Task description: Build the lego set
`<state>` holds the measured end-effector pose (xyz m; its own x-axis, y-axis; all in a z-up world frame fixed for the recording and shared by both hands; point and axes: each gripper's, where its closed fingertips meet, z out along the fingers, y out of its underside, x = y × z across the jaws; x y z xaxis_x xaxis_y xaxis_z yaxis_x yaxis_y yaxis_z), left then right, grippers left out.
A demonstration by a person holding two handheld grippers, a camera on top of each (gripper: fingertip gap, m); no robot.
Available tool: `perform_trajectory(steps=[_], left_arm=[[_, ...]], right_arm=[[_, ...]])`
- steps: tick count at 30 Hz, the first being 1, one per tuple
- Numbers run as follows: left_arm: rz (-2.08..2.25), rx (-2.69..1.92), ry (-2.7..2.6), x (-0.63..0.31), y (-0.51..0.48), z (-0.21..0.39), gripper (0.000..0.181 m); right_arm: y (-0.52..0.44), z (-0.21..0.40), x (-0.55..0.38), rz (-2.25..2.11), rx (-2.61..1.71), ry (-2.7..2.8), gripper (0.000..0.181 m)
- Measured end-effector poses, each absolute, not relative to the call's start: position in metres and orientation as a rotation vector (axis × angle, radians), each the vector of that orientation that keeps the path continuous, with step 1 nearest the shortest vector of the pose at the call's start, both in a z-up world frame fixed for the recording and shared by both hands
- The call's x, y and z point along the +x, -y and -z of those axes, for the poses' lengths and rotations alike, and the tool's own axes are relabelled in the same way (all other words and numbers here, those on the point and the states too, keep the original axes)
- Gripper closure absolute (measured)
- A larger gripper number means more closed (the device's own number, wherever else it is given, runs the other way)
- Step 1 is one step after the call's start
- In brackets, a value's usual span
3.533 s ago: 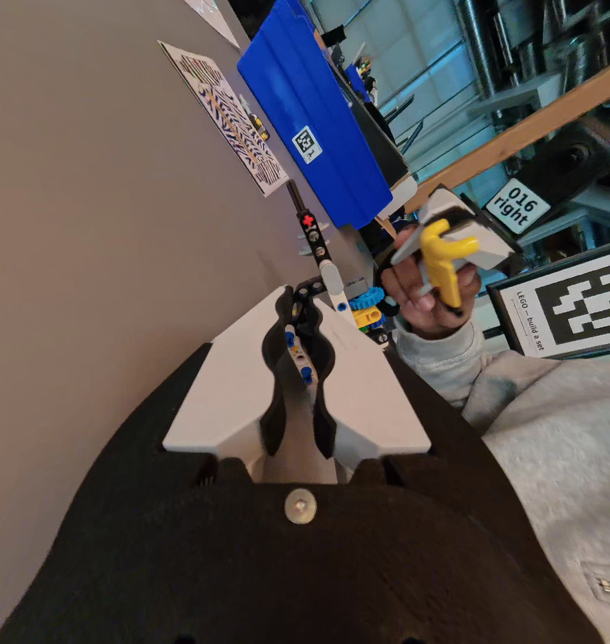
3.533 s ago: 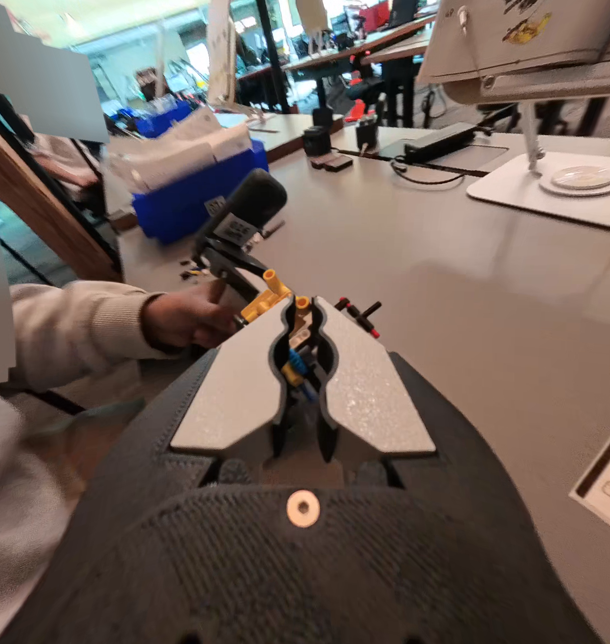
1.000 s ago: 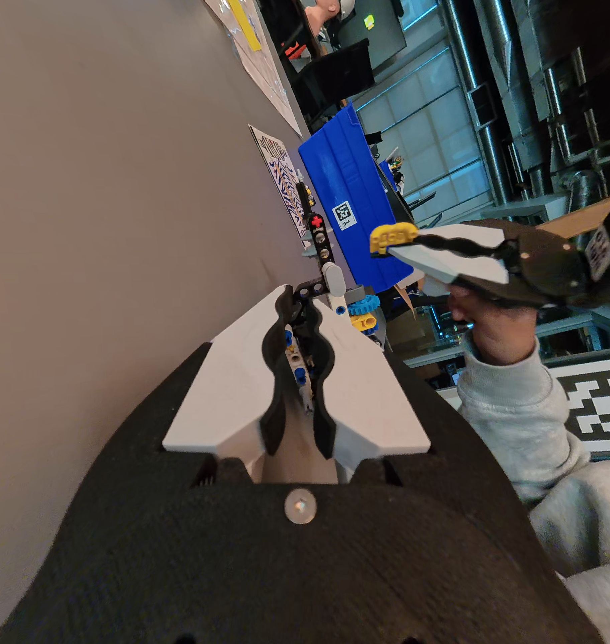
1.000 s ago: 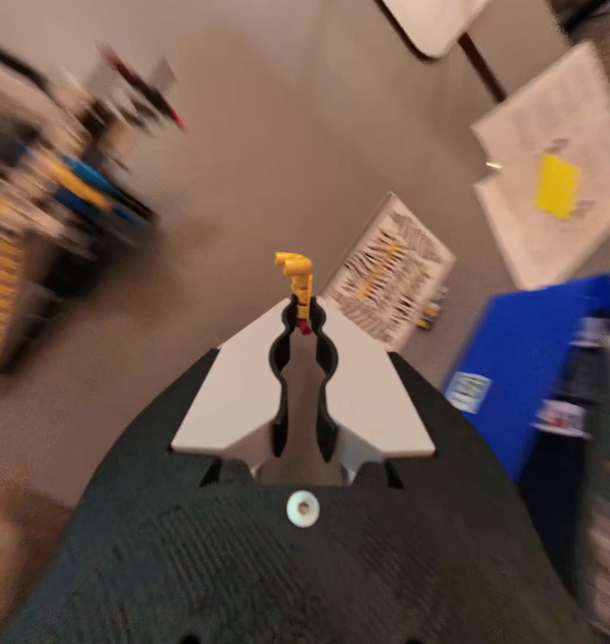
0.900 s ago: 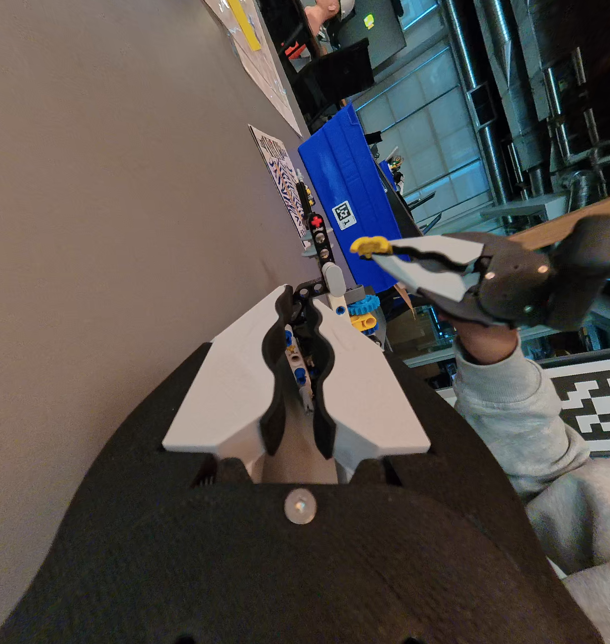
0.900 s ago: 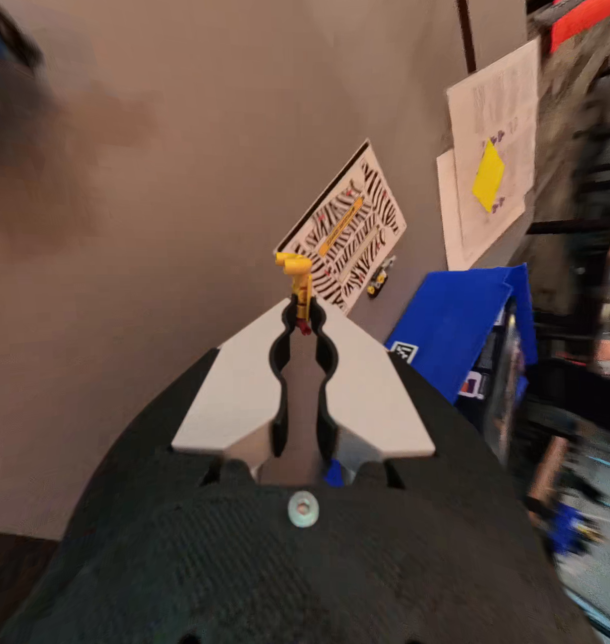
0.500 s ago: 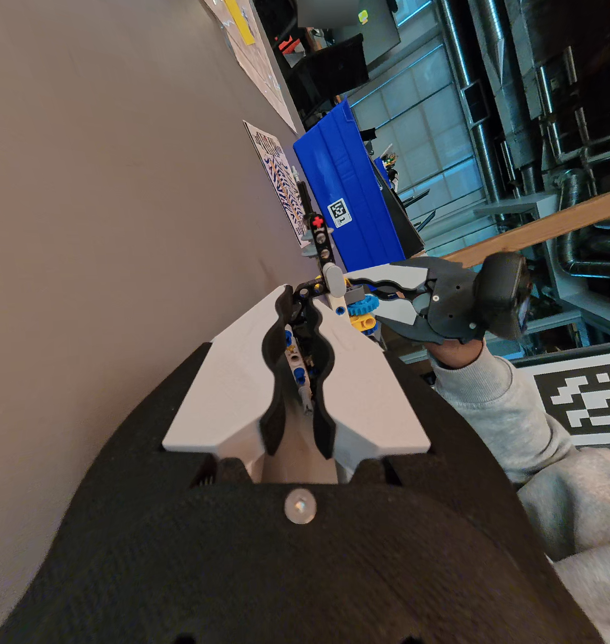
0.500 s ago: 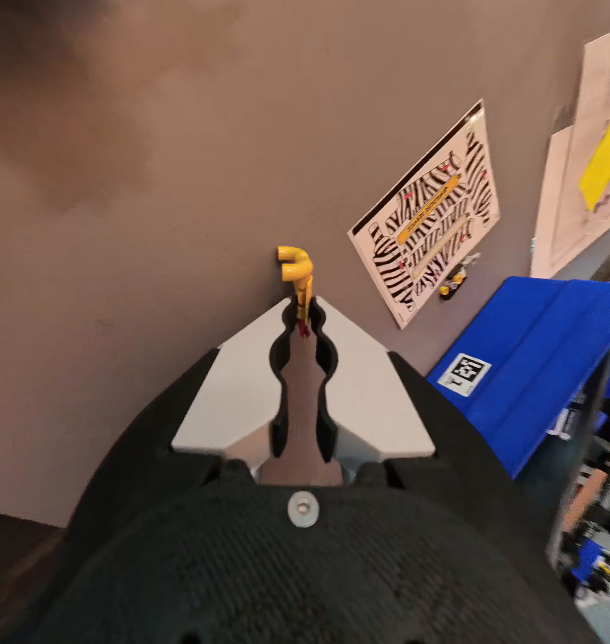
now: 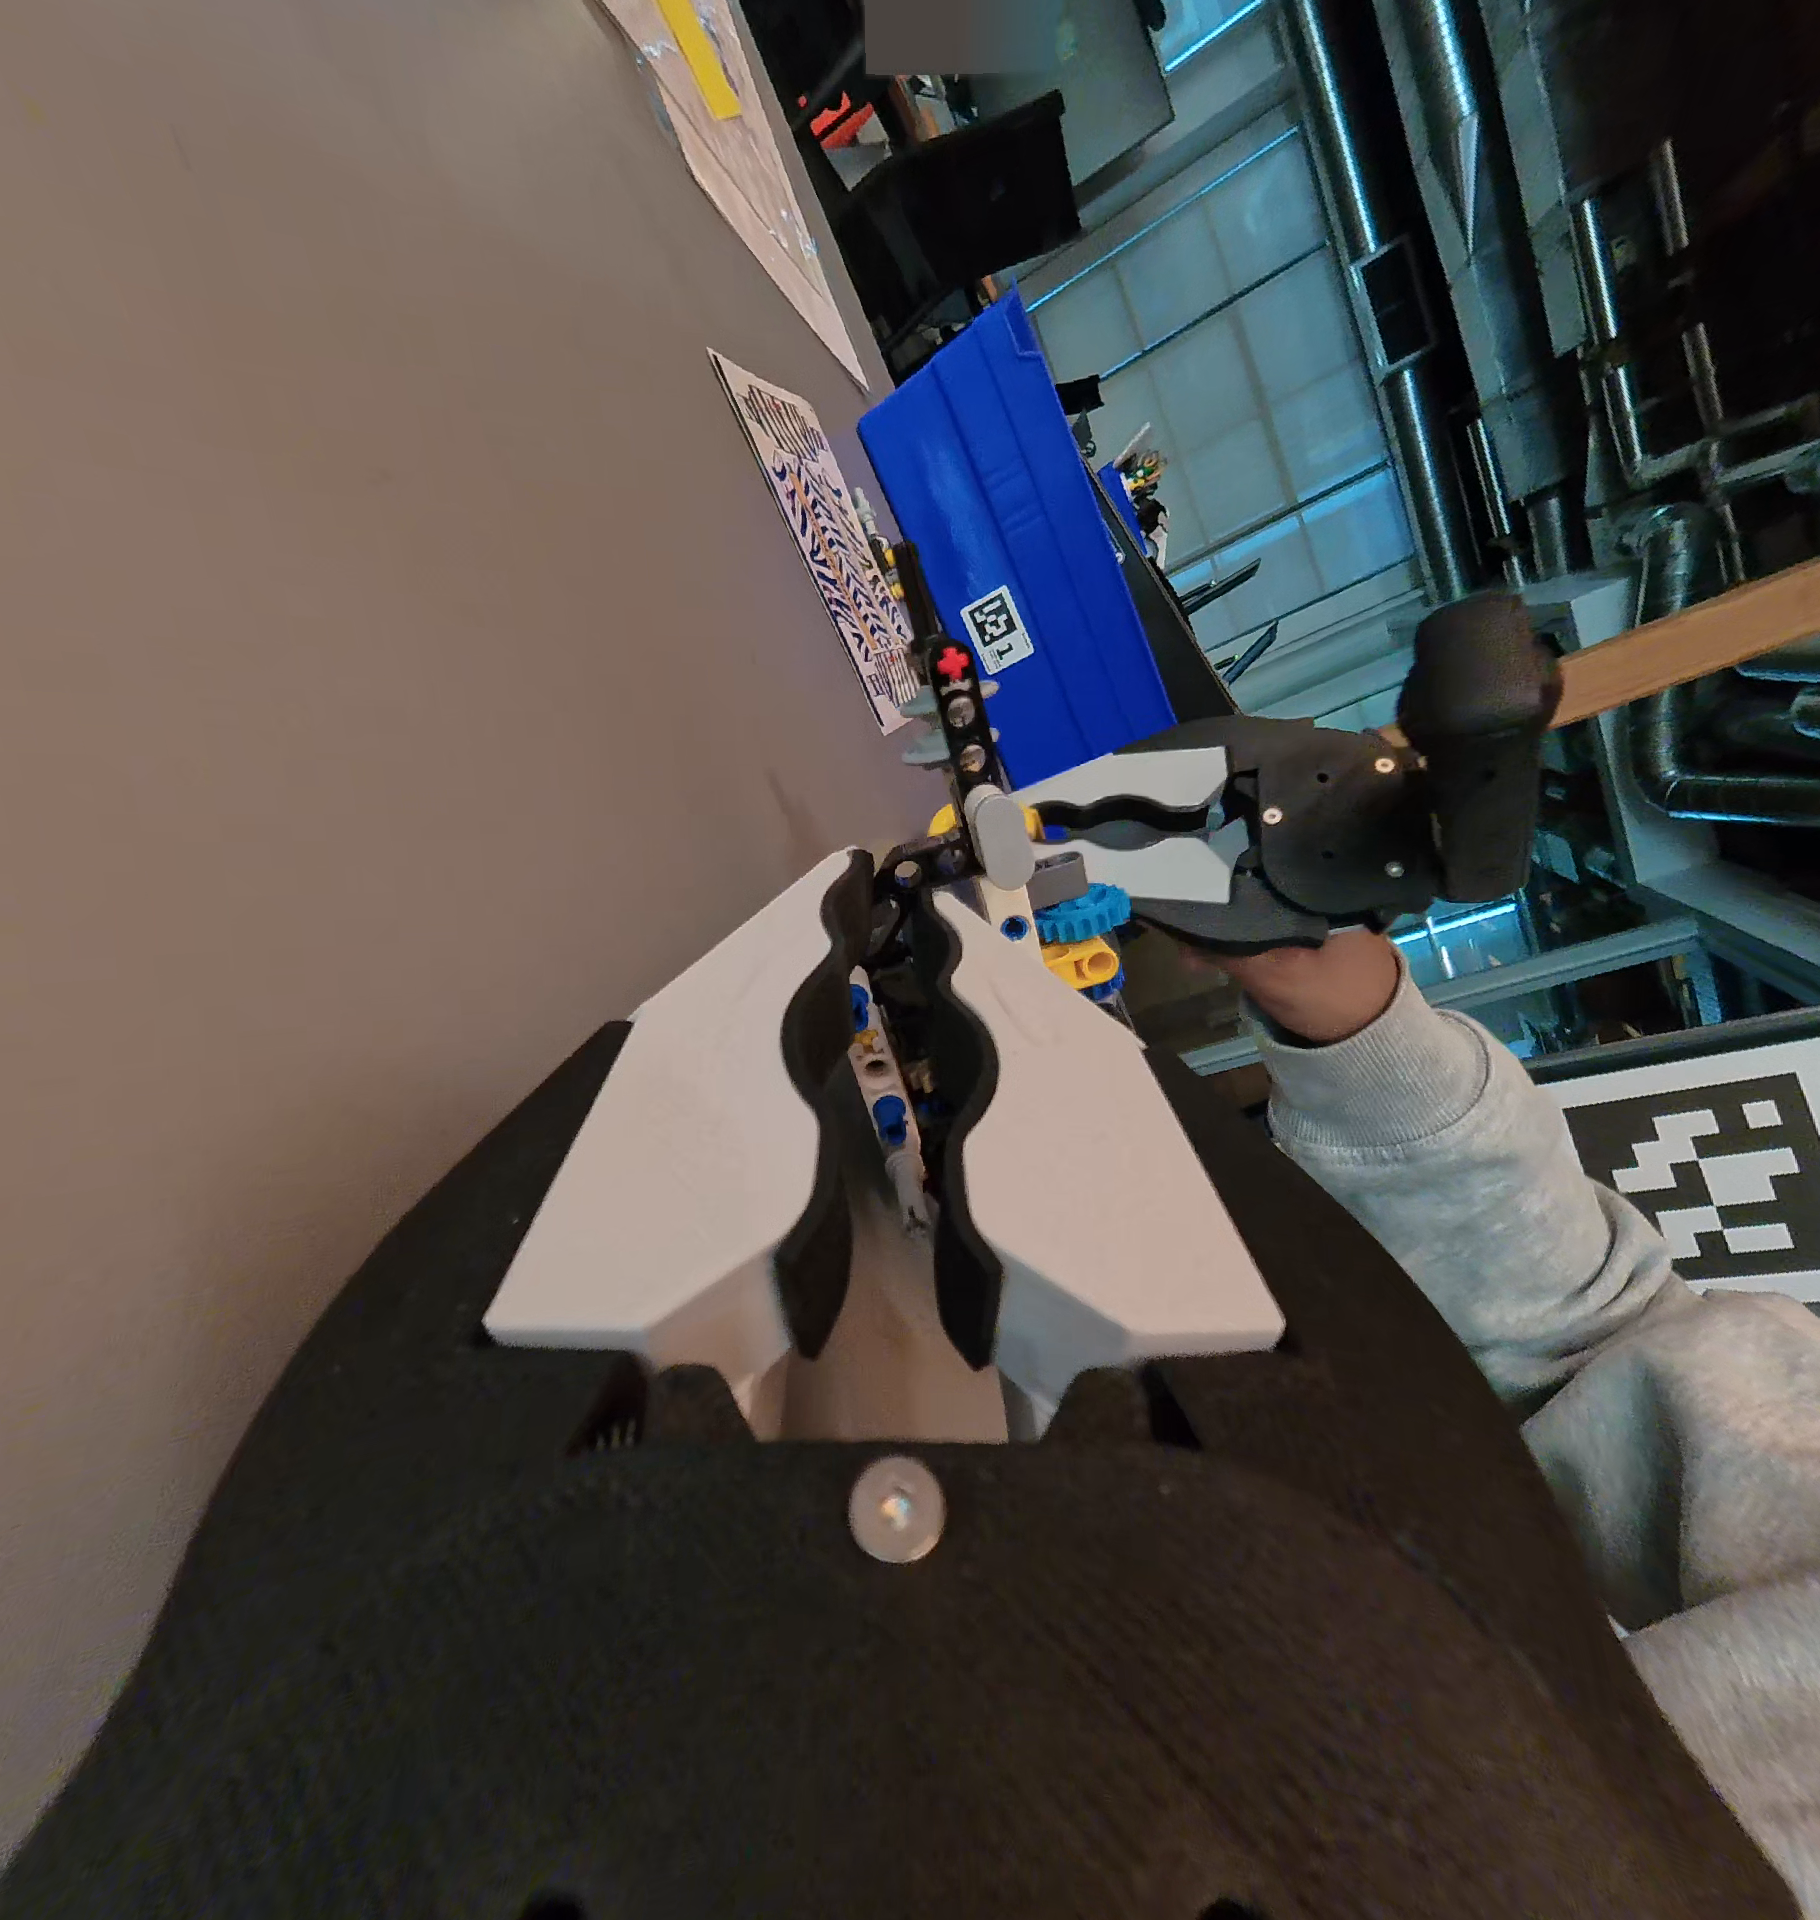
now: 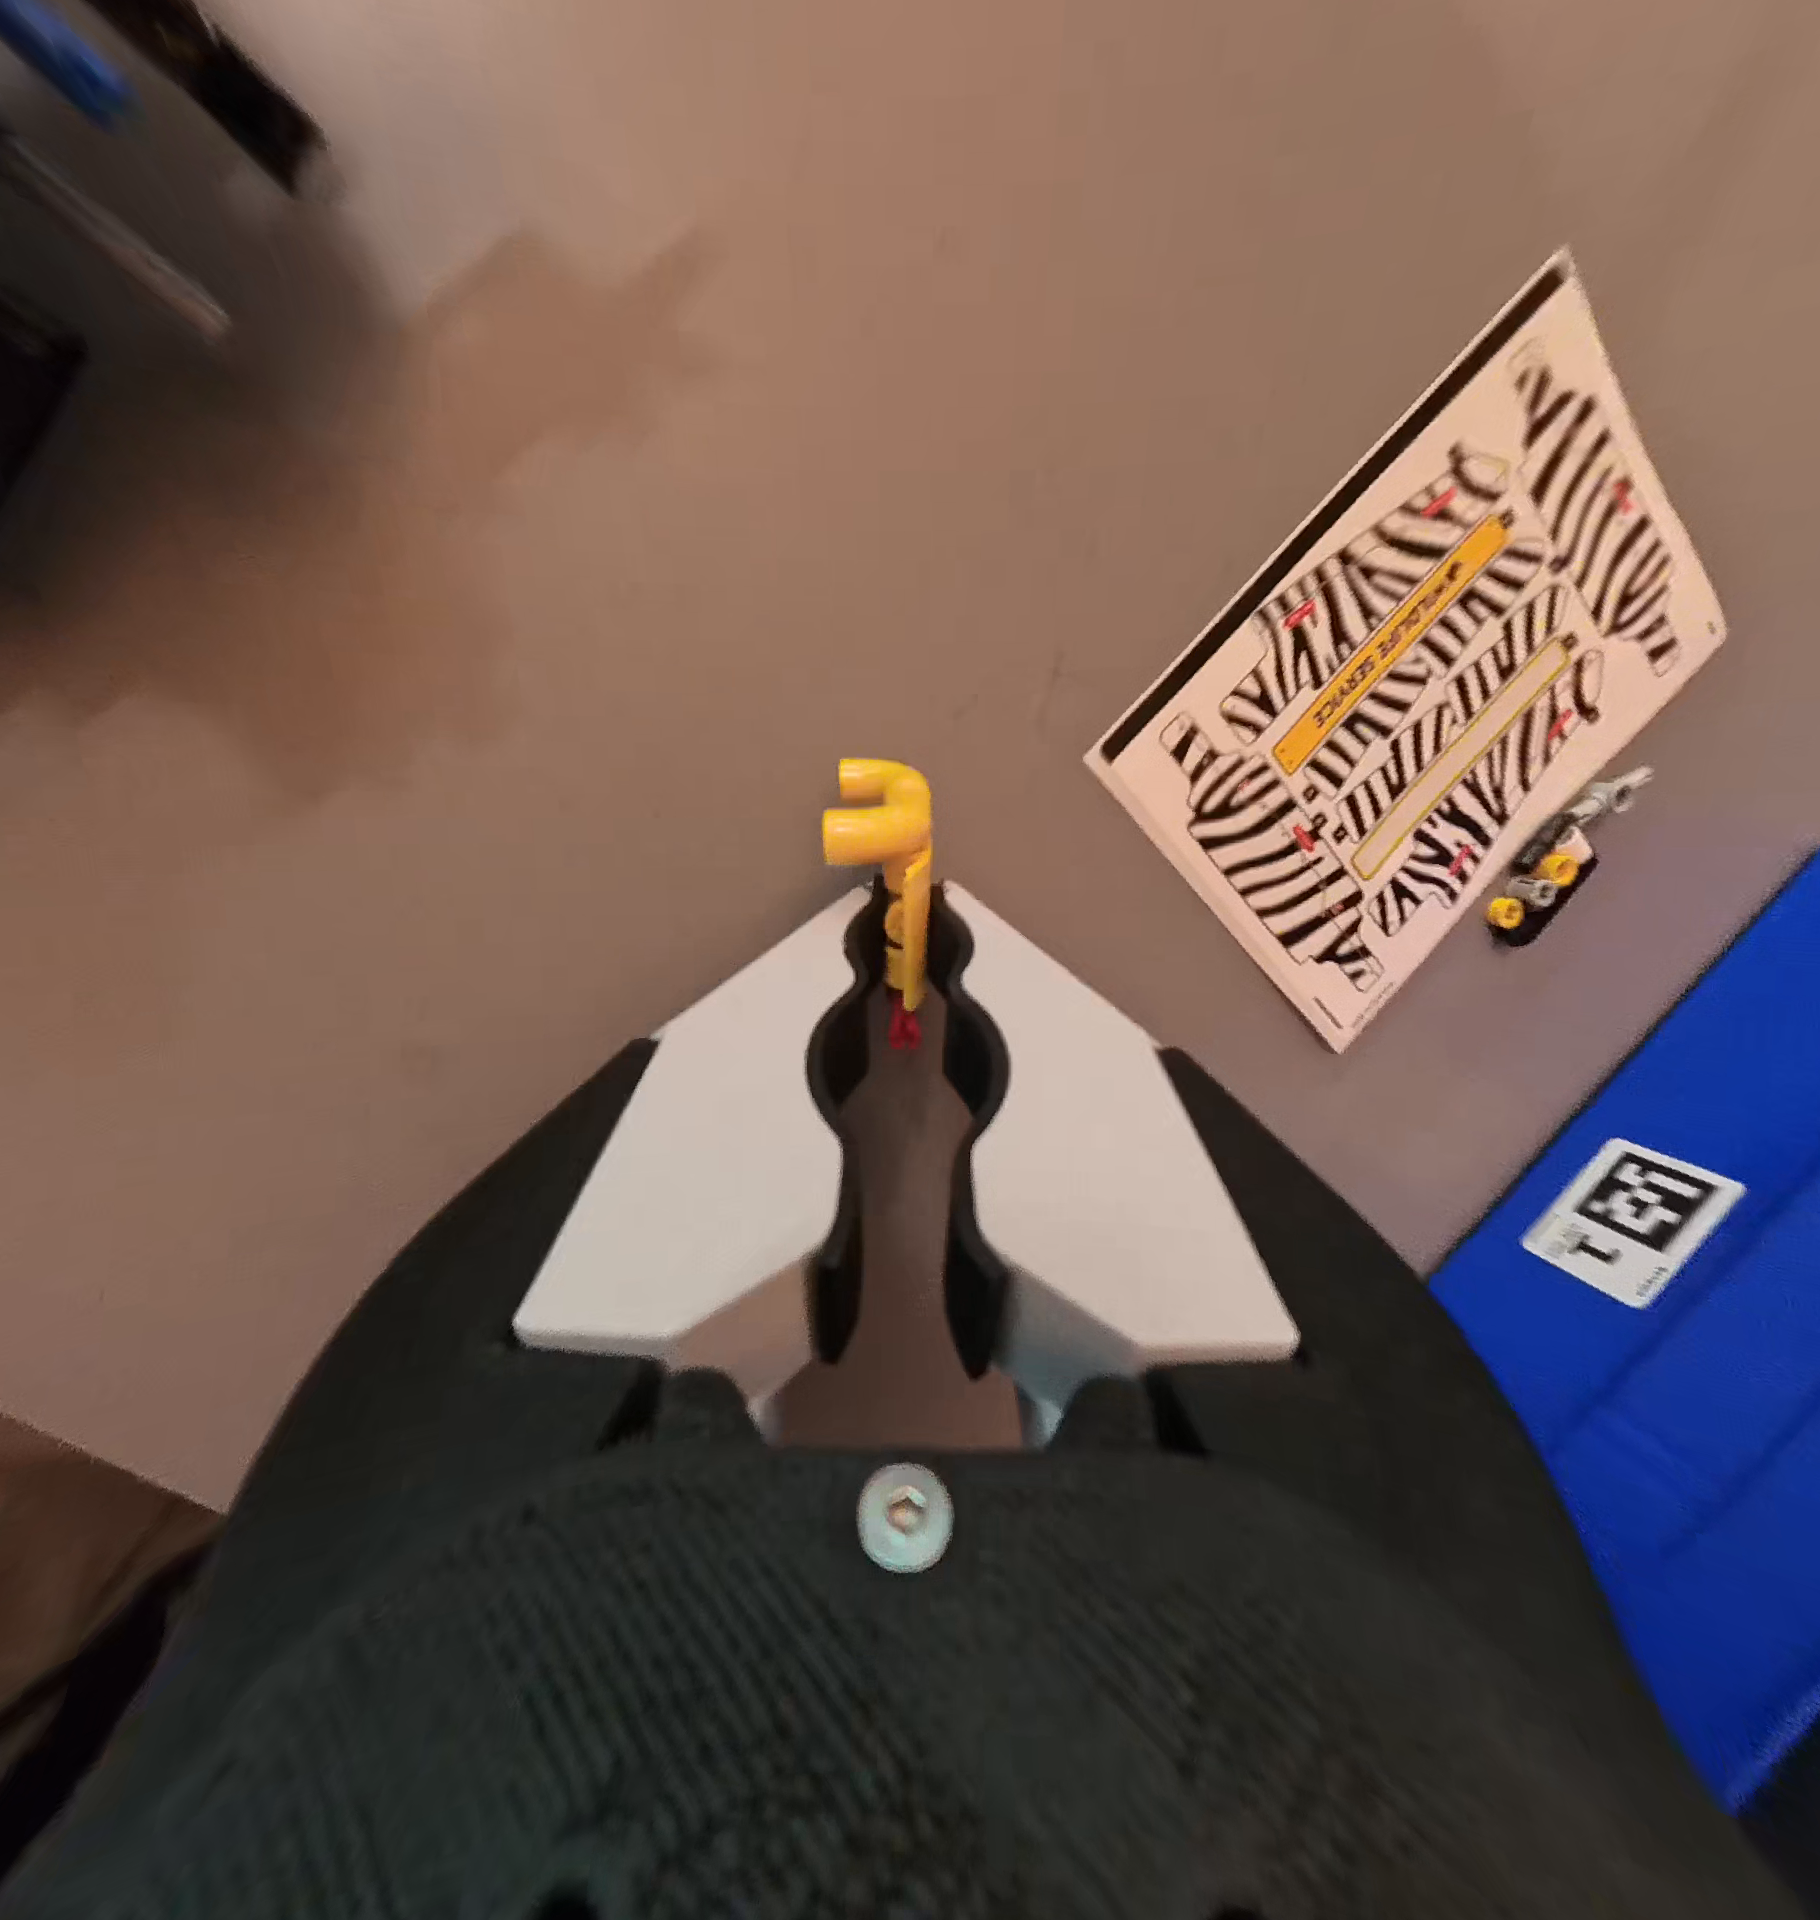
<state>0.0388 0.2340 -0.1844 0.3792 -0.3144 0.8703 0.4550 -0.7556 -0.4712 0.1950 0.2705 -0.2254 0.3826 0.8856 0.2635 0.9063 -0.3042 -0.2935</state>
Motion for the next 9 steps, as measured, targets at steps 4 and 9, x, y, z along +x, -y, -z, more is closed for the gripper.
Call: perform_trajectory(steps=[4, 9], left_arm=[[1.460, -1.922, 0.066, 0.041, -0.232, 0.178, 0.175], [1.575, -1.734, -0.111, 0.040, -0.224, 0.150, 0.176]], right_arm=[[-0.262, 0.193, 0.163, -0.327, -2.254, 1.291, 0.175], [-0.240, 0.123, 0.116, -1.041, -2.163, 0.910, 0.176]])
